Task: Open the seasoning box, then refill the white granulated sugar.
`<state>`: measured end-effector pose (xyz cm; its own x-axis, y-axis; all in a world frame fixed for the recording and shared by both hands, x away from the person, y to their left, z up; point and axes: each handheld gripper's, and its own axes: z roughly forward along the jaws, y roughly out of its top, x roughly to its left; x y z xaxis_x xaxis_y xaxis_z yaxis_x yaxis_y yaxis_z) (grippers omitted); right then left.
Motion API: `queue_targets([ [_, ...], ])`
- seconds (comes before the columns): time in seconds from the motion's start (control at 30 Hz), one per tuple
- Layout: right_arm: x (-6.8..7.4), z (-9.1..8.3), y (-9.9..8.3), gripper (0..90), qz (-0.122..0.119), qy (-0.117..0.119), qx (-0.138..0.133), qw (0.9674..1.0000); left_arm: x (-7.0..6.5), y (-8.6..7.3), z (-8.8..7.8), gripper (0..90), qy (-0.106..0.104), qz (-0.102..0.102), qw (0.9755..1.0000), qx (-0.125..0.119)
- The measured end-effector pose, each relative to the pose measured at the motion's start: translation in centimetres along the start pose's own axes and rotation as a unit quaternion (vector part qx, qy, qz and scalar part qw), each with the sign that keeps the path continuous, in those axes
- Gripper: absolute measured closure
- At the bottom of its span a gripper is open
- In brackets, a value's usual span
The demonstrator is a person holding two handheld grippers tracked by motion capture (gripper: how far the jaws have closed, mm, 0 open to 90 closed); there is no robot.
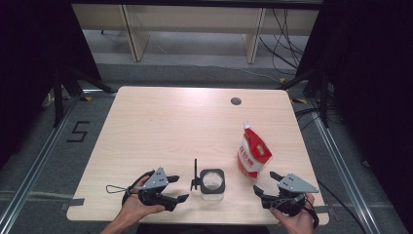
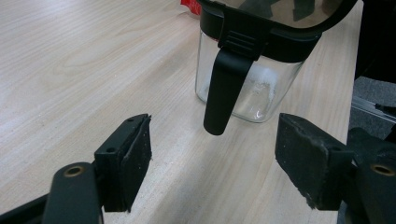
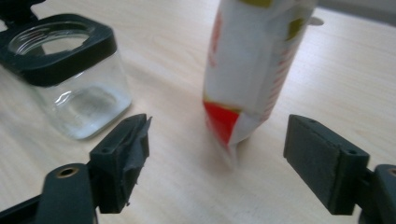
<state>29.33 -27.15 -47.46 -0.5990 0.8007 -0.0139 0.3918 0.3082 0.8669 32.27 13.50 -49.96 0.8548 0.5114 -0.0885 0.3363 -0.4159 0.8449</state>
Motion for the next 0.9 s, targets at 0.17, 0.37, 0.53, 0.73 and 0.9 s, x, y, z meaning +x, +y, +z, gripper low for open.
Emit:
queue_targets([
  [0.17, -0.5, 0.4, -0.4, 19.3, 0.016, 0.001, -0.011, 0.9998, -0.2, 0.0, 0.2, 26.3, -0.009, -0.017, 0.9997, -0.012],
  [0.37, -0.8, 0.8, -0.5, 17.0, 0.018, -0.003, -0.016, 0.9997, -0.2, 0.0, 0.1, 25.9, -0.007, -0.015, 0.9998, -0.008],
  [0.53, -1.0, 1.3, -0.4, 16.2, 0.015, -0.005, -0.018, 0.9997, -0.2, 0.1, 0.1, 26.0, -0.01, -0.006, 0.9999, -0.008],
  [0.73, -1.1, 1.7, -0.3, 16.1, 0.022, -0.006, -0.021, 0.9995, -0.2, 0.1, 0.1, 26.0, -0.011, -0.005, 0.9999, -0.002],
  [0.9, -1.4, 2.2, 0.1, 16.3, 0.015, -0.01, -0.047, 0.9987, -0.3, 0.1, 0.2, 26.0, -0.008, -0.004, 1.0, -0.002],
])
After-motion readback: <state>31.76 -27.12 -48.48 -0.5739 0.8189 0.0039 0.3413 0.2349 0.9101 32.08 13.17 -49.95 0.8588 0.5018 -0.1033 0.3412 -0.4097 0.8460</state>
